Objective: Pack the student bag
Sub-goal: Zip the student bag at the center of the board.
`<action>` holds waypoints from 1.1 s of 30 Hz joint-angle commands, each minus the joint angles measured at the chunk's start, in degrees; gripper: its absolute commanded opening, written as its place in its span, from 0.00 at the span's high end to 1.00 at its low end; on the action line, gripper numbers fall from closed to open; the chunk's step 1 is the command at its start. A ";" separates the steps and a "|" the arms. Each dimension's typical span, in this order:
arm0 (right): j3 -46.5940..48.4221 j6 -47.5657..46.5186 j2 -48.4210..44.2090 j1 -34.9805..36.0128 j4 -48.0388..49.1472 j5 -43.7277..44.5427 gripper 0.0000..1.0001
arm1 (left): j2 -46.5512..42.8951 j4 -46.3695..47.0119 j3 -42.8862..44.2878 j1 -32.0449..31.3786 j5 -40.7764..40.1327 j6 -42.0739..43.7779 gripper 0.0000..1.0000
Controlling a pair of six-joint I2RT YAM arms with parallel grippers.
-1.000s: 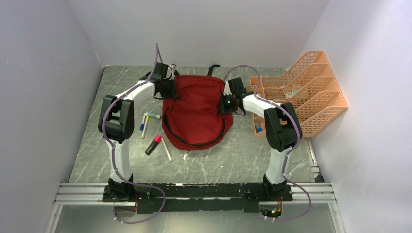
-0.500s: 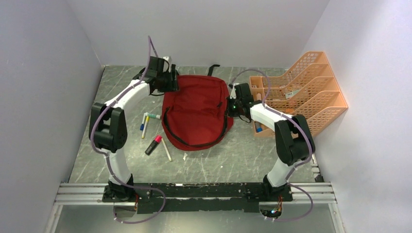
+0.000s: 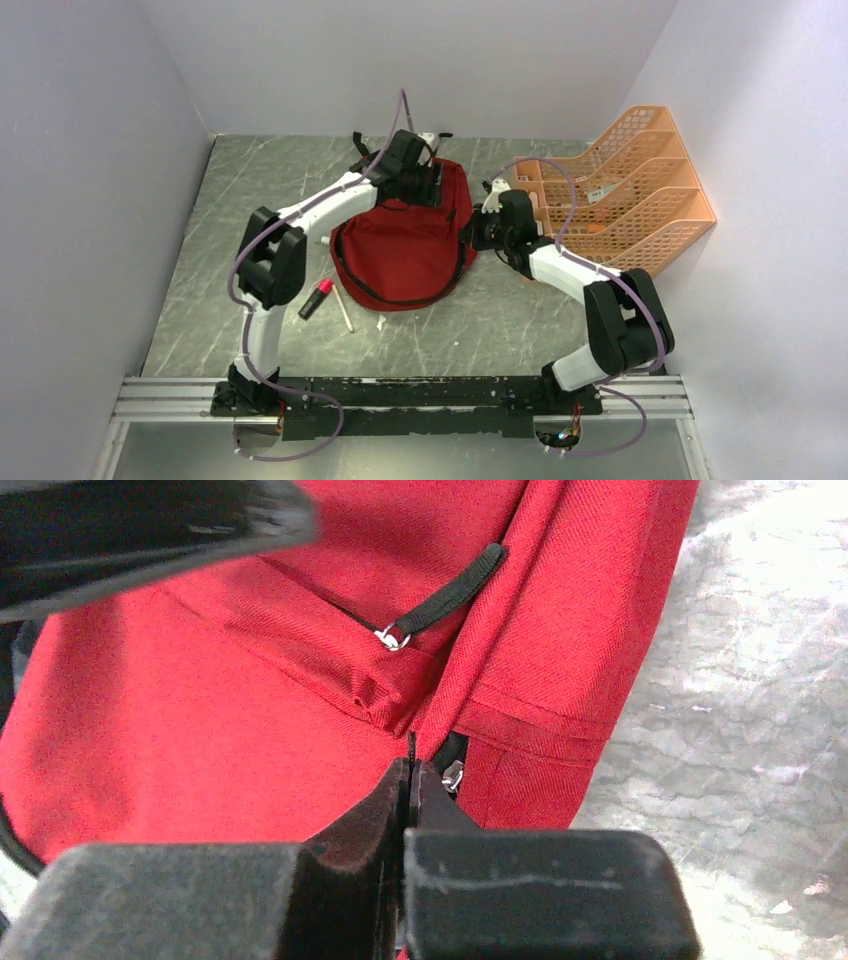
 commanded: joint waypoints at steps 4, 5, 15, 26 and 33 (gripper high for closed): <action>-4.43 1.46 -4.84 0.16 5.58 -1.89 1.00 | 6.99 -4.20 10.21 -3.01 -2.73 -0.99 0.37; -4.75 1.32 -5.19 0.13 5.76 -1.72 1.00 | 7.88 -4.68 11.58 -3.78 -3.00 -0.49 0.37; -8.07 2.68 -6.67 0.12 9.38 -0.46 1.00 | 13.72 -5.56 20.48 -5.89 -1.35 -0.14 0.36; -11.77 4.04 -12.74 -0.06 15.82 -1.65 1.00 | 16.19 -9.11 23.00 -6.24 -2.42 -0.44 0.41; -12.23 4.10 -13.19 -0.15 17.26 -2.62 1.00 | 17.61 -9.14 24.51 -6.29 0.24 -0.98 0.42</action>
